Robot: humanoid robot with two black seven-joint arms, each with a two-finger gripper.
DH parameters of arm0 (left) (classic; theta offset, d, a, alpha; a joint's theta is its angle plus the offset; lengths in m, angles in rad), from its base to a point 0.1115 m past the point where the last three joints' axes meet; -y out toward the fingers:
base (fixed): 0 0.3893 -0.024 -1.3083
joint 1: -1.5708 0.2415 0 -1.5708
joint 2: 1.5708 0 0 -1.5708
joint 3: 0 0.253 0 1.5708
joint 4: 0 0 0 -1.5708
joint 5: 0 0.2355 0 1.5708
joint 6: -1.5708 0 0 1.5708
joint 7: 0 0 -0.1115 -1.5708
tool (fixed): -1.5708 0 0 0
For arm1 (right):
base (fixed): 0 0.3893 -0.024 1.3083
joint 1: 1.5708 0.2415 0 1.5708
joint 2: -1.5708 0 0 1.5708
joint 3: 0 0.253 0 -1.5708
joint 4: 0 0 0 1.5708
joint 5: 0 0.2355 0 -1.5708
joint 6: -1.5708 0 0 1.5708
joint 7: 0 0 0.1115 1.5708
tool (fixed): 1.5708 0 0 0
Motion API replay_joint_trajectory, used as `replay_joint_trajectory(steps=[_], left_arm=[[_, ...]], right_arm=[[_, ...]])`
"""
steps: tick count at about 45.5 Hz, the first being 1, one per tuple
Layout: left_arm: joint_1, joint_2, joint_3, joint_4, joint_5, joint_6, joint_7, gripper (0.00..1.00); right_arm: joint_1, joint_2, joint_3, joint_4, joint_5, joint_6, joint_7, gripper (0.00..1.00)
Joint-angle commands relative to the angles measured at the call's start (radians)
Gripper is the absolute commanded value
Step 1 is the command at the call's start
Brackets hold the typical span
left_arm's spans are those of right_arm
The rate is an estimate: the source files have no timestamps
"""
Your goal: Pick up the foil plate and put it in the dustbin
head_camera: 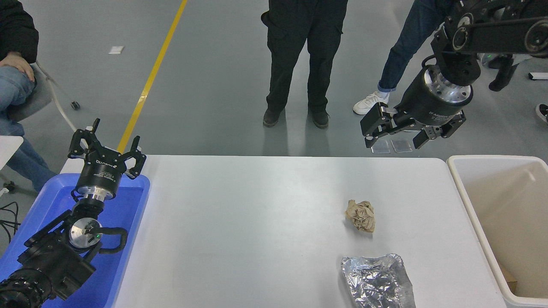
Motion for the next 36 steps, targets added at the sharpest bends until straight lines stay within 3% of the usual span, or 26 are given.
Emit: replay_joint_trajectory(steps=[1, 36], left_arm=[[0.000, 0.000, 0.000, 0.000, 0.000, 0.000, 0.000, 0.98], [0.000, 0.000, 0.000, 0.000, -0.001, 0.001, 0.000, 0.98]], right_arm=[[0.006, -0.006, 0.000, 0.000, 0.000, 0.000, 0.000, 1.00], [0.020, -0.013, 0.002, 0.000, 0.000, 0.000, 0.000, 1.00]])
